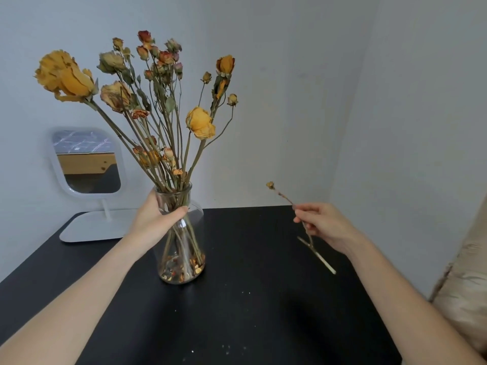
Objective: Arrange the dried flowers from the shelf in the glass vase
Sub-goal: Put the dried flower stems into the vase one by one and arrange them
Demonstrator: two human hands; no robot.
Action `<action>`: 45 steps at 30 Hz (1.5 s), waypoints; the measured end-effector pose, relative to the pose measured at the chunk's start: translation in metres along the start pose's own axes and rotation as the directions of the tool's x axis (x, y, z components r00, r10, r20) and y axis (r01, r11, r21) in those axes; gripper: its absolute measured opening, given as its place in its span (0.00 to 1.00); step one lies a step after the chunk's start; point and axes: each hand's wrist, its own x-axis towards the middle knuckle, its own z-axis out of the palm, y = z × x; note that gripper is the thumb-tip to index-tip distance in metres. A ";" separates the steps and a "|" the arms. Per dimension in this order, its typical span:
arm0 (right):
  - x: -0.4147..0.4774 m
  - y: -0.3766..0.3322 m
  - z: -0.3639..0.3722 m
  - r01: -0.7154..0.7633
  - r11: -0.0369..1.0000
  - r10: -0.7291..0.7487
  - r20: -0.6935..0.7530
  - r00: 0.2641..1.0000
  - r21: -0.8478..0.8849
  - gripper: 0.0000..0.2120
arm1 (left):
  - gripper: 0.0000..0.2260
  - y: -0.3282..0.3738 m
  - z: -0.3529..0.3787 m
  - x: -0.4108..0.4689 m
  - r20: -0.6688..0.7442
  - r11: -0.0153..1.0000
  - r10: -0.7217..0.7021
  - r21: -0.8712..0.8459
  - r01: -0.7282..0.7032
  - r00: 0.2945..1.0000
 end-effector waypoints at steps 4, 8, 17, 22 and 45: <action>-0.014 -0.040 0.025 0.095 0.954 -0.123 0.083 0.989 0.284 0.07 | 0.24 0.002 0.000 -0.001 0.003 1.000 0.001 0.002 -0.001 1.000; -0.033 -0.075 0.049 0.192 0.857 -0.275 0.110 0.955 0.479 0.06 | 0.25 0.003 0.000 -0.002 0.014 1.000 0.010 -0.001 -0.010 1.000; -0.054 -0.130 0.100 0.519 0.715 -0.573 -0.033 0.819 0.469 0.05 | 0.23 -0.002 -0.001 0.000 0.032 0.999 0.010 -0.045 -0.009 0.999; -0.047 -0.134 0.126 0.597 0.695 -0.609 -0.113 0.785 0.402 0.07 | 0.21 -0.004 0.006 0.000 -0.035 0.998 0.028 -0.060 -0.030 0.999; -0.030 -0.116 0.167 0.579 0.815 -0.579 0.003 0.815 -0.028 0.03 | 0.28 -0.013 0.009 0.007 -0.070 0.991 0.095 -0.083 -0.101 0.993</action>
